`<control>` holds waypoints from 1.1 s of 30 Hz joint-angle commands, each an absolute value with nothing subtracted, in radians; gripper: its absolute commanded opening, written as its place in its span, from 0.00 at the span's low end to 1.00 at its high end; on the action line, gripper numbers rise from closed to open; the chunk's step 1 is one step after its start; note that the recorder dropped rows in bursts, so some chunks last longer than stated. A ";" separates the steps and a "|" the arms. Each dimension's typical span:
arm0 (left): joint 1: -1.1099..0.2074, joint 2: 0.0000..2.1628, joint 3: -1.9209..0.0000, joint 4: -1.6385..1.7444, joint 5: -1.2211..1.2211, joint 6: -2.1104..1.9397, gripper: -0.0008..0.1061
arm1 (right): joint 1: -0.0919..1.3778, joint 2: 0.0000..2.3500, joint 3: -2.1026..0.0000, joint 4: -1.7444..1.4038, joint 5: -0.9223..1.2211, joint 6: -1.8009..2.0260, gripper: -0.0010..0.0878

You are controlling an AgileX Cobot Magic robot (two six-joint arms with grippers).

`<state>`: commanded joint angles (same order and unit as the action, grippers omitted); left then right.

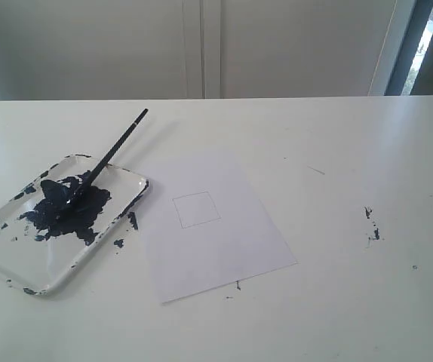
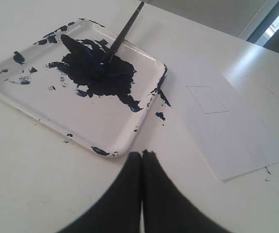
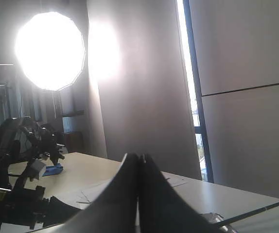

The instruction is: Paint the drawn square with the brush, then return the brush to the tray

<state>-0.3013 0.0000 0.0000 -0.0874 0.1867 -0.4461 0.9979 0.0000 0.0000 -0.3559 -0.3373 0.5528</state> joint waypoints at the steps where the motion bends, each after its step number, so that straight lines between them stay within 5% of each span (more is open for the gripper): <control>1: -0.301 0.000 0.000 -0.087 0.187 -0.446 0.01 | 0.998 0.000 0.000 -0.356 -0.337 0.553 0.01; 33: -0.301 0.000 0.000 -0.061 -0.033 -0.473 0.01 | 0.998 0.000 0.000 -0.356 -0.337 0.553 0.01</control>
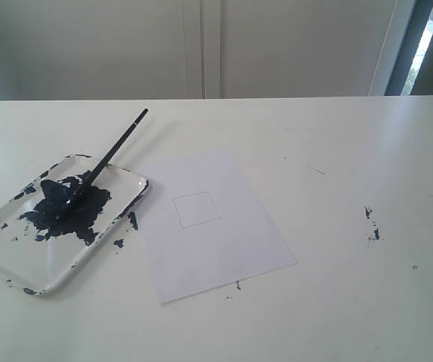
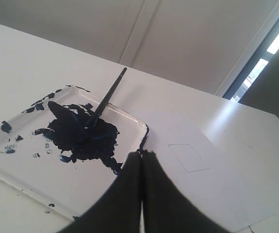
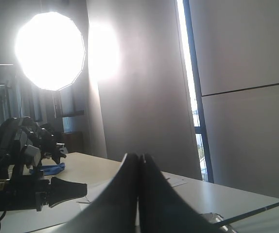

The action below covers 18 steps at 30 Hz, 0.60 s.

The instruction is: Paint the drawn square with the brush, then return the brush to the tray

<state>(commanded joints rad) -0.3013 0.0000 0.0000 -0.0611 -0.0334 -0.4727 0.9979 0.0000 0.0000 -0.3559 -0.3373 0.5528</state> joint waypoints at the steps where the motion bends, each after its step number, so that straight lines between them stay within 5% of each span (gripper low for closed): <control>1: -0.301 0.000 0.000 -0.061 -0.033 -0.473 0.01 | 0.998 0.000 0.000 -0.356 -0.337 0.553 0.01; 18: -0.301 0.031 -0.037 -0.061 -0.021 -0.415 0.01 | 0.998 0.000 0.000 -0.356 -0.337 0.553 0.01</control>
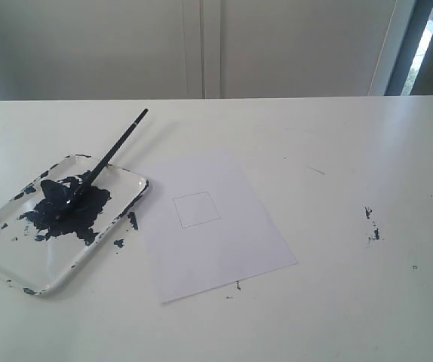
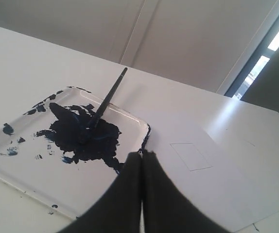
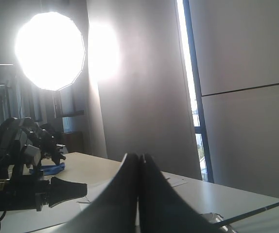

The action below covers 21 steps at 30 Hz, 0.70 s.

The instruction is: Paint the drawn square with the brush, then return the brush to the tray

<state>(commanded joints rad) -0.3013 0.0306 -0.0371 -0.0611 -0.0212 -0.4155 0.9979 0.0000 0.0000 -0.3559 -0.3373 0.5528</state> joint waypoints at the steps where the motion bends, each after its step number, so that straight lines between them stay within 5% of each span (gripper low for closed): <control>1: -0.301 0.054 -0.056 -0.061 -0.021 -0.395 0.01 | 0.998 0.000 0.000 -0.356 -0.337 0.553 0.01; 21: -0.301 0.731 -0.498 -0.079 -0.025 -0.426 0.01 | 0.998 0.000 0.000 -0.356 -0.337 0.553 0.01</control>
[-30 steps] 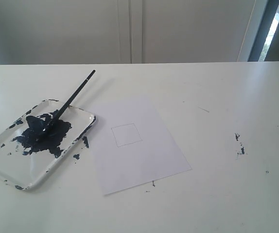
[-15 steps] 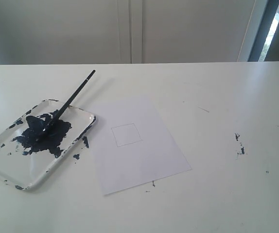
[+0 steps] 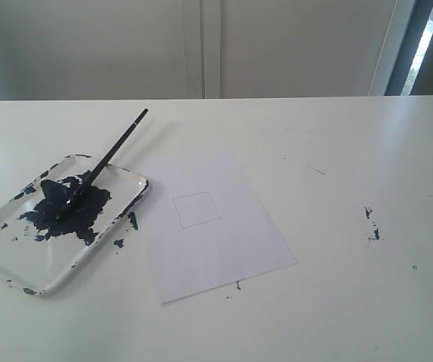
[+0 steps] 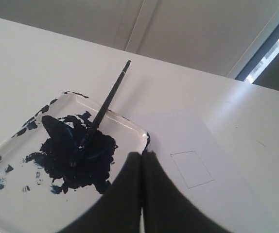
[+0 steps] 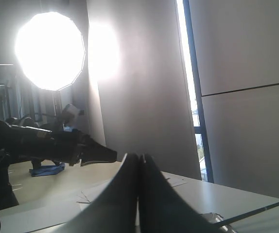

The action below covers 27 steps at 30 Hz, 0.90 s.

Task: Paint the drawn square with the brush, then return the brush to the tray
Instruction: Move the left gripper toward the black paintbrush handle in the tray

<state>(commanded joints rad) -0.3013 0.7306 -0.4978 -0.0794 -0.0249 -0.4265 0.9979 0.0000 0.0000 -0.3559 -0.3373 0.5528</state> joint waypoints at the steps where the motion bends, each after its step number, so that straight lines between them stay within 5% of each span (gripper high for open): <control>1: -0.301 0.772 -0.516 -0.079 -0.025 -0.426 0.01 | 0.998 0.000 0.000 -0.356 -0.337 0.553 0.01; 17: -0.301 1.458 -0.926 -0.079 0.083 -0.431 0.01 | 0.998 0.000 0.000 -0.356 -0.337 0.553 0.01; 27: -0.301 1.613 -1.054 -0.079 0.083 -0.445 0.01 | 0.998 0.000 0.000 -0.356 -0.337 0.553 0.01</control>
